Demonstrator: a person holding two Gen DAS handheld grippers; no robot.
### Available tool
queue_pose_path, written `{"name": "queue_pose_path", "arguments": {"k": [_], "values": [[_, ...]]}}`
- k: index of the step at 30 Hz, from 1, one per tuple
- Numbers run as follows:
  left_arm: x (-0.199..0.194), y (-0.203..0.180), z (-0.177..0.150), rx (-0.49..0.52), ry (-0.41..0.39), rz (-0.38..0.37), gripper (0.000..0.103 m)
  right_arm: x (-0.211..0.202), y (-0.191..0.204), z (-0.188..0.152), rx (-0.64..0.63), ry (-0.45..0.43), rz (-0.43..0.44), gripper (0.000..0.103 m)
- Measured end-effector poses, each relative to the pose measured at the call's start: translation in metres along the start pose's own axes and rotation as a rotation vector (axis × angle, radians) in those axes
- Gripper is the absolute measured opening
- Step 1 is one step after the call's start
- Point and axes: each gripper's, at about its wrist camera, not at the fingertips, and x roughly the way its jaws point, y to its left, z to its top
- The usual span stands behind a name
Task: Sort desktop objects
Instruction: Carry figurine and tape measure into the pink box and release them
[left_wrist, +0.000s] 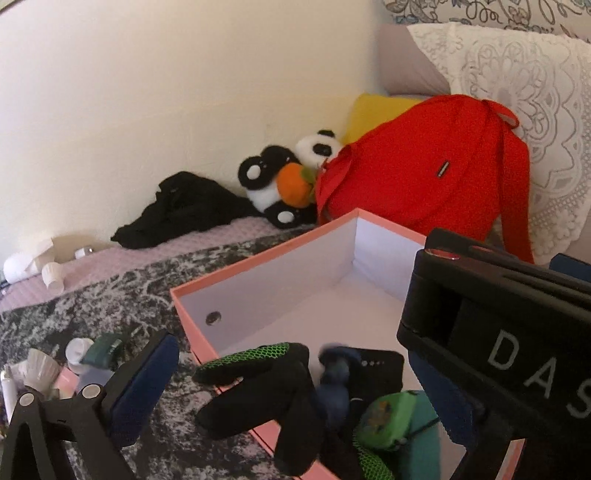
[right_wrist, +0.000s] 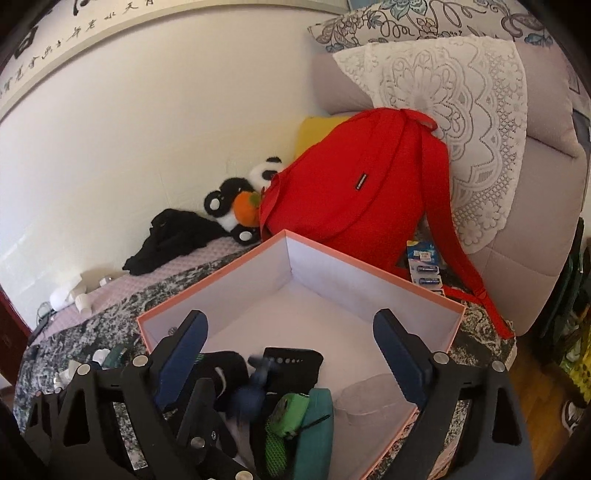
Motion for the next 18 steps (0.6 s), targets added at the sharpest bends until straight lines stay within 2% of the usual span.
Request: {"name": "queue_pose_path", "arguments": {"k": [11,18], "values": [[-0.005,0.018,0.0,-0.059,0.014,-0.017,0.102,-0.001,0.019,-0.002,-0.004,0.011,0.047,0.094],[-0.009,0.064,-0.006,-0.118,0.032,0.052,0.102,-0.002,0.064,-0.011,-0.053,0.024,0.128,0.094]]}}
